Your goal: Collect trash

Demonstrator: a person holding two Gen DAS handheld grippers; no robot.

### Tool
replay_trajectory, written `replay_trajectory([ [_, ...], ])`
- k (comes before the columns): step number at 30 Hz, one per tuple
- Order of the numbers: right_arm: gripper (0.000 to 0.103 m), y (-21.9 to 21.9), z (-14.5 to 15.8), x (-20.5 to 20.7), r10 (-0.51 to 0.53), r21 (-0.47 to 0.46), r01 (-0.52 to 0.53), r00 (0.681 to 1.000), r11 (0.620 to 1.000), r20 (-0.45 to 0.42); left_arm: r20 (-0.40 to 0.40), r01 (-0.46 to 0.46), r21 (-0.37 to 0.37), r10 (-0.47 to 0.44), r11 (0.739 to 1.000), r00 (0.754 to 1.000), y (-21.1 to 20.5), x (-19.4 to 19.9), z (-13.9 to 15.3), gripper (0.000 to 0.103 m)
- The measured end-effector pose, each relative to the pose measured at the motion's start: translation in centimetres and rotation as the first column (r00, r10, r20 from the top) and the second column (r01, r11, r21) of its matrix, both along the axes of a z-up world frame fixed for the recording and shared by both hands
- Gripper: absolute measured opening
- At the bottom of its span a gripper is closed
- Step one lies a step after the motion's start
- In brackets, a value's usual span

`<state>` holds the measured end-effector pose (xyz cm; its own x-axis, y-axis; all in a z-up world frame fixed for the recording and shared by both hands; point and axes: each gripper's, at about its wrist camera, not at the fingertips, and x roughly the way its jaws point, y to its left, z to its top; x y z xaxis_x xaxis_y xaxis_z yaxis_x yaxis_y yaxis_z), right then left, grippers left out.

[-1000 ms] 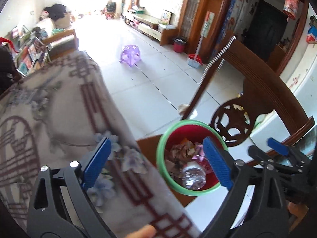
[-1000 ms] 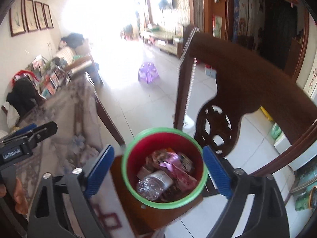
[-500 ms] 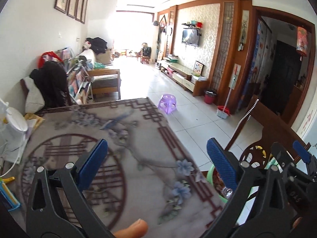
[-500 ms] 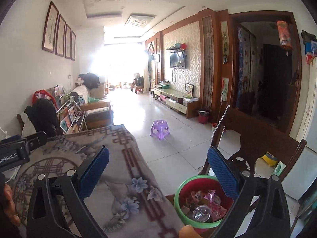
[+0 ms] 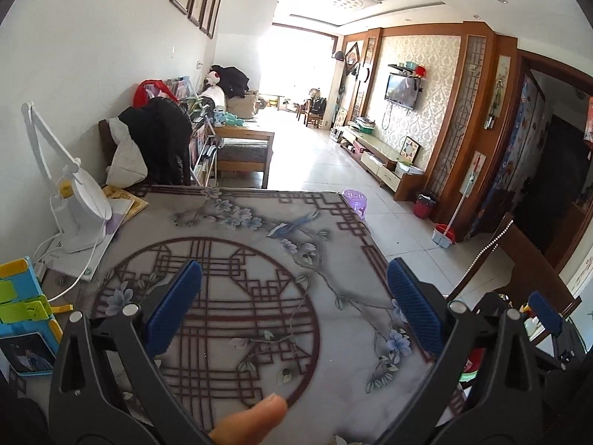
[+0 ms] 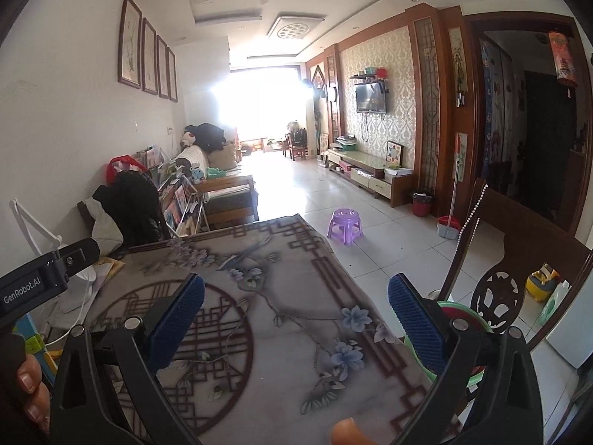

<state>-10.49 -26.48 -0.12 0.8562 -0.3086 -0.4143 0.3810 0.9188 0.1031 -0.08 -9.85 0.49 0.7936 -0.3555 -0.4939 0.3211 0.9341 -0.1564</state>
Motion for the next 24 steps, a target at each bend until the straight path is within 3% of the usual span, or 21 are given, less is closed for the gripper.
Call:
replay_trajectory([
  [8, 0.095, 1.0, -0.3, -0.3, -0.01, -0.005, 0.01, 1.0, 1.0, -0.01, 0.017, -0.034, 0.013, 0.034, 0.999, 0.999, 2.6, -0.1, 0.2, 0.098],
  [13, 0.095, 1.3, -0.3, -0.7, -0.016, -0.029, 0.016, 1.0, 0.999, -0.007, 0.002, -0.081, -0.018, 0.081, 0.997, 0.997, 3.3, 0.0, 0.4, 0.098],
  [24, 0.095, 1.5, -1.0, -0.6, -0.004, -0.013, 0.003, 0.999, 1.0, -0.033, -0.007, -0.055, -0.01, 0.055, 0.998, 0.998, 3.1, 0.0, -0.1, 0.098],
])
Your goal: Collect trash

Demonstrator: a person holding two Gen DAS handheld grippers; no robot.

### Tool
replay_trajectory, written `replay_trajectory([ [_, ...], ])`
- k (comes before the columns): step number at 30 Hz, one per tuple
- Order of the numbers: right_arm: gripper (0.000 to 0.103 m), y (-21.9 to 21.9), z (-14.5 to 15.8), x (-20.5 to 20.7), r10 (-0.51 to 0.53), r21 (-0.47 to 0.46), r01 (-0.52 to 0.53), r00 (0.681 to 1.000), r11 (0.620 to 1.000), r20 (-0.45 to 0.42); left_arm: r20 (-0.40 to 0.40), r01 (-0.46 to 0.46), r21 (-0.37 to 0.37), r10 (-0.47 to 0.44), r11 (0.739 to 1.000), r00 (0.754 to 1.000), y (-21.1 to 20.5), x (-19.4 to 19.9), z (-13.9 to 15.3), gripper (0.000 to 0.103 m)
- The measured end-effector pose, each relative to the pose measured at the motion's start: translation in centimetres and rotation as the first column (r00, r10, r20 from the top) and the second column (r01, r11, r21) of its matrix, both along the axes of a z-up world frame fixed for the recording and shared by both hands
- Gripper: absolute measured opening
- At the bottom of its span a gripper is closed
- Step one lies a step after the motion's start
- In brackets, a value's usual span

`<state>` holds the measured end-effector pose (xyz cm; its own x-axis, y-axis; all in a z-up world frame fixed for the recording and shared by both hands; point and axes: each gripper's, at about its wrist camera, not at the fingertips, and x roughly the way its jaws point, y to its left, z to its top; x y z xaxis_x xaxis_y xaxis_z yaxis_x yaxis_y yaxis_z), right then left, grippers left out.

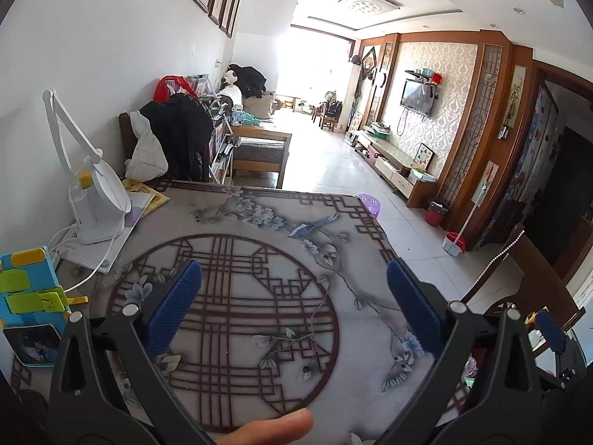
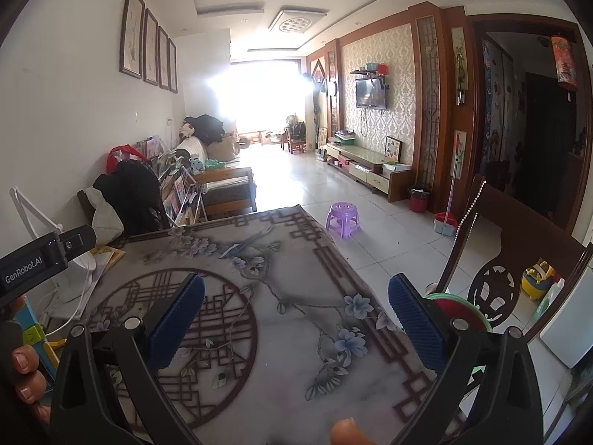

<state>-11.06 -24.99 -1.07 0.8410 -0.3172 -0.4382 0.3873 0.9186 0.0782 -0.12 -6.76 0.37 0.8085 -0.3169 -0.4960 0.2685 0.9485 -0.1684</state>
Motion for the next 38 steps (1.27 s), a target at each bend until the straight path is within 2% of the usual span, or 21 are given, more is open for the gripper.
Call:
replay_trajectory([
  [33, 0.095, 0.1, 1.0, 0.0, 0.014, 0.002, -0.014, 1.0, 1.0, 0.007, 0.012, 0.024, 0.005, -0.024, 1.0, 1.0, -0.7, -0.8, 0.5, 0.098],
  [38, 0.095, 0.0, 1.5, 0.2, -0.008, 0.006, 0.008, 1.0, 1.0, -0.01, -0.045, -0.019, 0.013, 0.02, 1.0, 0.999, -0.5, 0.3, 0.2, 0.098],
])
